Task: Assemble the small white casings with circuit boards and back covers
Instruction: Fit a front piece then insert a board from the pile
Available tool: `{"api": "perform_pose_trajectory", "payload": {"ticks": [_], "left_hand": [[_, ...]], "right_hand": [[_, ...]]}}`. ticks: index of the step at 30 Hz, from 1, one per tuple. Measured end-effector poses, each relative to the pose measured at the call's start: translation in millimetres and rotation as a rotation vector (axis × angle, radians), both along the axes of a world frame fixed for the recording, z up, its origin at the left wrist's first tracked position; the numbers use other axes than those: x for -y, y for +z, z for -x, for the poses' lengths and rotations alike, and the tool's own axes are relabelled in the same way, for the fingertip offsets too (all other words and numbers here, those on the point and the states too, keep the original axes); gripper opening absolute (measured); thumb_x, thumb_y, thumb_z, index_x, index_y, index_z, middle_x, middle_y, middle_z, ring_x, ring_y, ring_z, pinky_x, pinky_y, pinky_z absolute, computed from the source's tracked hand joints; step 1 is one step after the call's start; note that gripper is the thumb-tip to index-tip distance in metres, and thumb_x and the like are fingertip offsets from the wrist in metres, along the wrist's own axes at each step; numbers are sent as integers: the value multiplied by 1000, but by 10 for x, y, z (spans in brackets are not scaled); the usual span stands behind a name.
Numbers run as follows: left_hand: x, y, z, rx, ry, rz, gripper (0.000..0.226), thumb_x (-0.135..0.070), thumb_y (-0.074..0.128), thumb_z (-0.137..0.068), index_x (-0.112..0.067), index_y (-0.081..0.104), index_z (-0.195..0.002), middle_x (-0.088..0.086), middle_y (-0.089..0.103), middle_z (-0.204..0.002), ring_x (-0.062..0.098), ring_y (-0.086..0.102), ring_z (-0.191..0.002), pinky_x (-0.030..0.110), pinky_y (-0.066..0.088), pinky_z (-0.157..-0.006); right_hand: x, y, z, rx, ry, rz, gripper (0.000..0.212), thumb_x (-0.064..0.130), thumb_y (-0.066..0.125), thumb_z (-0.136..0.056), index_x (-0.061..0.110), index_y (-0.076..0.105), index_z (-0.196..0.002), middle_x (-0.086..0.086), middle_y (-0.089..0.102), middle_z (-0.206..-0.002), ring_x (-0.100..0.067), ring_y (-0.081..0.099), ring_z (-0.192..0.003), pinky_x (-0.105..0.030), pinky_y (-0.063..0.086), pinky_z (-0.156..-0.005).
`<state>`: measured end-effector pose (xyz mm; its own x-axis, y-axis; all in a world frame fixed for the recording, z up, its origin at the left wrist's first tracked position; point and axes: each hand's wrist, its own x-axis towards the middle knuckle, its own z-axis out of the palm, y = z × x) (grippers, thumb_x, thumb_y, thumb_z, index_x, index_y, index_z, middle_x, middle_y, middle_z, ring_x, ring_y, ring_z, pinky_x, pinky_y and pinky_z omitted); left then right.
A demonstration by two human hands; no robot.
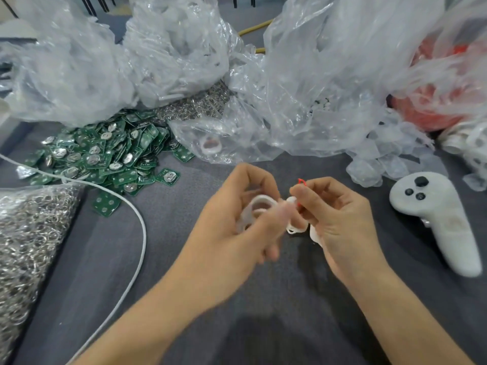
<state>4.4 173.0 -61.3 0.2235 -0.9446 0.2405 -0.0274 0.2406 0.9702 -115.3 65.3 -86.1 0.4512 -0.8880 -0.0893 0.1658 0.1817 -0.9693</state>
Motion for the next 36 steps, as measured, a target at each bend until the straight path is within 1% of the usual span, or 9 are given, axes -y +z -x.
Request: {"api": "perform_pose_trajectory", "payload": {"ticks": [3,8,10,12,15,19,24,28,36], "left_hand": [[236,-166,-112,-113,206,-86,15,-19,44,-88,-14,57,-93,7,71,-94,21,52,-70,30,42,-65],[214,-417,-215,-405,102,-135,44,-18,39,-82,-25,67,-116,12,70,-94,22,60,-87,25,48,-75],[234,-423,-233,-376,101,-107,51,-12,40,-80,-30,67,-119,9,64,-89,17,51,-79,25,41,-76],[222,-445,-229,-217,170,-89,51,-5,49,-82,-28,59,-126,0,53,-82,9,42,-71,22,34,-75],[200,-467,-203,3,256,-104,57,-7,68,-84,-33,50,-131,-20,60,-72,-7,51,-63,4,39,-68],[207,-465,-162,-91,258,-135,61,-21,68,-74,-35,48,-131,-8,72,-90,4,61,-82,16,48,-79],[182,-451,-151,-86,210,-105,37,-20,63,-87,-31,57,-122,-8,73,-96,4,66,-88,18,52,-79],[176,-484,-129,-170,166,-140,39,-15,55,-89,-28,56,-126,2,72,-111,18,66,-107,32,53,-91],[174,-492,-68,-277,92,-169,37,-18,54,-92,-24,52,-129,0,70,-116,19,64,-111,27,53,-88]], "right_hand": [[-10,-3,-5,-65,-34,73,24,39,75,-61,16,71,-68,-1,64,-58,-7,56,-53,-14,47,-57],[-61,21,-1,-70,-8,187,19,36,70,-70,19,76,-76,3,72,-81,-5,65,-71,-13,49,-70],[-93,35,-9,-67,12,213,15,34,67,-74,24,77,-79,5,71,-92,-6,67,-81,-14,49,-75],[-108,37,-11,-66,21,234,15,29,65,-79,23,78,-81,6,70,-96,-7,67,-86,-13,49,-78],[-122,39,-5,-95,12,340,12,13,64,-85,16,76,-85,4,70,-96,-5,67,-91,-10,48,-78],[-170,29,-26,-69,-2,427,12,18,69,-76,15,74,-86,3,69,-95,-3,68,-88,-10,50,-75],[-191,-14,-31,-239,-59,660,17,22,73,-77,18,70,-94,9,70,-91,-6,67,-83,-15,52,-74],[-182,-36,-26,-375,-153,849,29,21,76,-77,16,68,-104,8,66,-92,-9,57,-73,-13,47,-71],[-202,-40,-49,-404,-128,917,26,10,79,-75,16,72,-99,-2,59,-90,-7,55,-73,-13,46,-71]]}}
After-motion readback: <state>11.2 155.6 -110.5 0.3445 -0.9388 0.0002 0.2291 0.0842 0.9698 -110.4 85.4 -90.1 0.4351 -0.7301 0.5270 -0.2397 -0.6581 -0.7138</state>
